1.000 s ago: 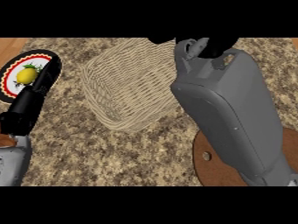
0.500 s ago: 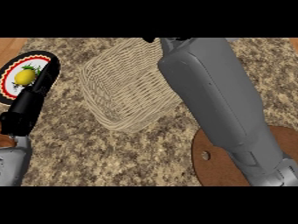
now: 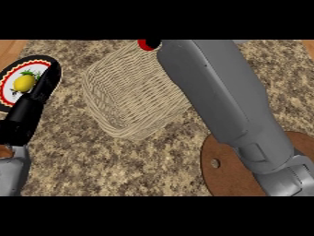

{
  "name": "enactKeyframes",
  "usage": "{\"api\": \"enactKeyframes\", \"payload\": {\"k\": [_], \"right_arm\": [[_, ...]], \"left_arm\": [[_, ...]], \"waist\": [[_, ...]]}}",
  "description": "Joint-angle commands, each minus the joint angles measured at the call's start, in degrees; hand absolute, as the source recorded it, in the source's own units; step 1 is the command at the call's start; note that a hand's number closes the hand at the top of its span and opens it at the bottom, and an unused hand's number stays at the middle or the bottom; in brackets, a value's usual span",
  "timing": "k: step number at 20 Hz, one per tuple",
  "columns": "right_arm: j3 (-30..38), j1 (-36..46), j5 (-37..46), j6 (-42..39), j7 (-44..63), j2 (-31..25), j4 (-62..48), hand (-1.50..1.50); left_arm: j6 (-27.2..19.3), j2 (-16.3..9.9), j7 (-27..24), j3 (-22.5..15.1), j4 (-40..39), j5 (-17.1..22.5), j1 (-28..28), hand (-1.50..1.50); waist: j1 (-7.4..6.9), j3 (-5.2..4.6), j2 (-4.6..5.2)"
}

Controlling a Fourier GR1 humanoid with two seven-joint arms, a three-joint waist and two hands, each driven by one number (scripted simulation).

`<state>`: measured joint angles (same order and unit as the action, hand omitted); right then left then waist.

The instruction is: Pick the can from the cutting board and place it in the basket

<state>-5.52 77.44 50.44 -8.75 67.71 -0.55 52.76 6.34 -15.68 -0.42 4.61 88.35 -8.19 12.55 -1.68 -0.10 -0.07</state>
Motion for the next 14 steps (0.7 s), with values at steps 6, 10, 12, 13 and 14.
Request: {"api": "enactKeyframes", "payload": {"k": [6,10,12,13,14], "right_arm": [[-0.1,5.0,-8.0,5.7,9.8,0.5,-3.6,-1.5],[3.1,3.0,-1.3,17.9,4.7,0.5,-1.5,-1.5],[5.8,3.8,0.8,21.2,6.1,0.3,1.4,-1.5],[5.7,3.0,3.2,24.8,6.6,0.5,1.2,-1.5],[6.8,2.4,4.6,25.9,4.8,-2.0,2.3,-1.5]], "left_arm": [[0.1,-0.2,-1.3,0.7,-1.2,-0.5,0.8,0.0],[-0.5,1.0,3.3,-0.4,1.2,-0.4,2.8,0.0],[-0.1,0.1,0.0,0.9,0.2,0.0,-0.7,0.0],[-0.5,0.6,0.4,0.2,2.3,-0.3,-0.7,0.0],[-0.4,0.5,0.5,0.2,1.1,-0.6,-1.1,0.0]], "waist": [[0.16,0.02,0.1],[0.62,0.1,0.13],[1.05,0.06,-0.1],[0.58,0.07,-0.16],[1.41,0.09,-0.08]]}}
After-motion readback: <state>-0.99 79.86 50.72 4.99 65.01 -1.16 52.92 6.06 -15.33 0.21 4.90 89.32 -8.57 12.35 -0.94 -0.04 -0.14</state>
